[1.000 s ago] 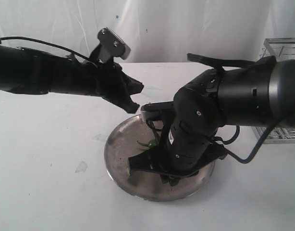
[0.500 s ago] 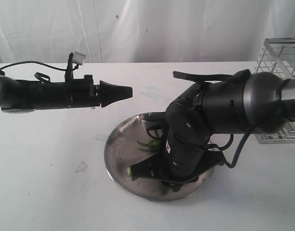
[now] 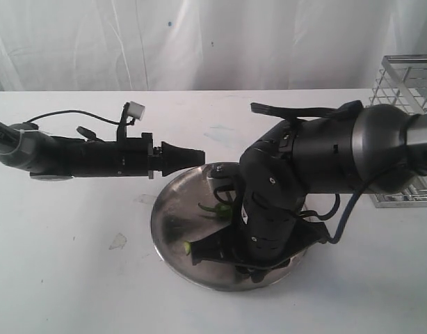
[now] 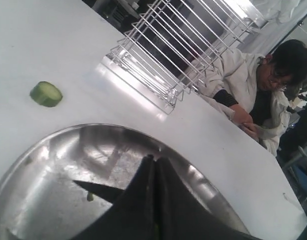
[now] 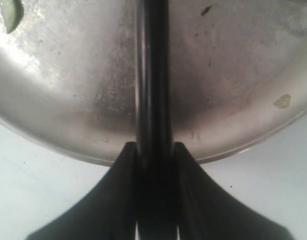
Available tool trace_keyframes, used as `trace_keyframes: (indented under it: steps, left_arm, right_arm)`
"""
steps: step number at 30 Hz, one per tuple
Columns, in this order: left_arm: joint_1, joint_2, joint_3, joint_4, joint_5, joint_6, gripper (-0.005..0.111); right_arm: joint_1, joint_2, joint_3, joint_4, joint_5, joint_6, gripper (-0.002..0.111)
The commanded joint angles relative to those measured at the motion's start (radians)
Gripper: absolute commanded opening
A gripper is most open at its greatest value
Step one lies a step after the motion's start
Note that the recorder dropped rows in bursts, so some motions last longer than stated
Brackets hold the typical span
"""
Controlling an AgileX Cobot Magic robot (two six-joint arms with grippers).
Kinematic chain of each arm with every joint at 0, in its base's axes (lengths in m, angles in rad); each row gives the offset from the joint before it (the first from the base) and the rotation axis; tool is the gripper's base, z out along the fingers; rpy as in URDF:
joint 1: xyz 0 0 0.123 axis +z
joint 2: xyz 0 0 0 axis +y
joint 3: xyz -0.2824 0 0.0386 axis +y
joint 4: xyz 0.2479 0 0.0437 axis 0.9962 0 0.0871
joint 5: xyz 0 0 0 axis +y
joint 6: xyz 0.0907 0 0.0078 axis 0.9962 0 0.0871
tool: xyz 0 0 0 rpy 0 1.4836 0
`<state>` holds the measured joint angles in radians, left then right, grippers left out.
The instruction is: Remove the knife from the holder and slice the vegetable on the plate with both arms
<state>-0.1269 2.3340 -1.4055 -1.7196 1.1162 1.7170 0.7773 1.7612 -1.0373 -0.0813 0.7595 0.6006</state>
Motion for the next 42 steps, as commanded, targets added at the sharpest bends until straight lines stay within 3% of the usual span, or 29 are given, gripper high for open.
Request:
trace_keyframes:
  steps: [1, 10, 15, 29, 35, 42]
  left_arm:
    - [-0.033, -0.019, -0.004, -0.025, 0.019, 0.022, 0.0]
    - [-0.041, -0.019, -0.004, -0.025, -0.029, 0.022, 0.0]
    - [-0.064, -0.019, -0.004, 0.06, -0.155, 0.002, 0.0]
    - [-0.117, -0.019, -0.004, 0.075, -0.216, 0.016, 0.0]
    - [-0.117, -0.019, -0.004, 0.272, -0.428, -0.101, 0.0]
    - [-0.117, -0.019, -0.004, 0.284, -0.437, -0.118, 0.0]
  right_arm:
    - [0.001, -0.003, 0.003, 0.024, 0.002, -0.025, 0.0]
    - [0.001, -0.003, 0.003, 0.052, -0.002, -0.056, 0.0]
    - [0.001, -0.003, 0.003, 0.052, -0.002, -0.056, 0.0]
    - [0.001, -0.003, 0.003, 0.049, -0.002, -0.056, 0.0]
    - [0.001, 0.001, 0.003, 0.049, -0.002, -0.058, 0.0]
    - [0.001, 0.074, 0.003, 0.049, 0.002, -0.058, 0.0]
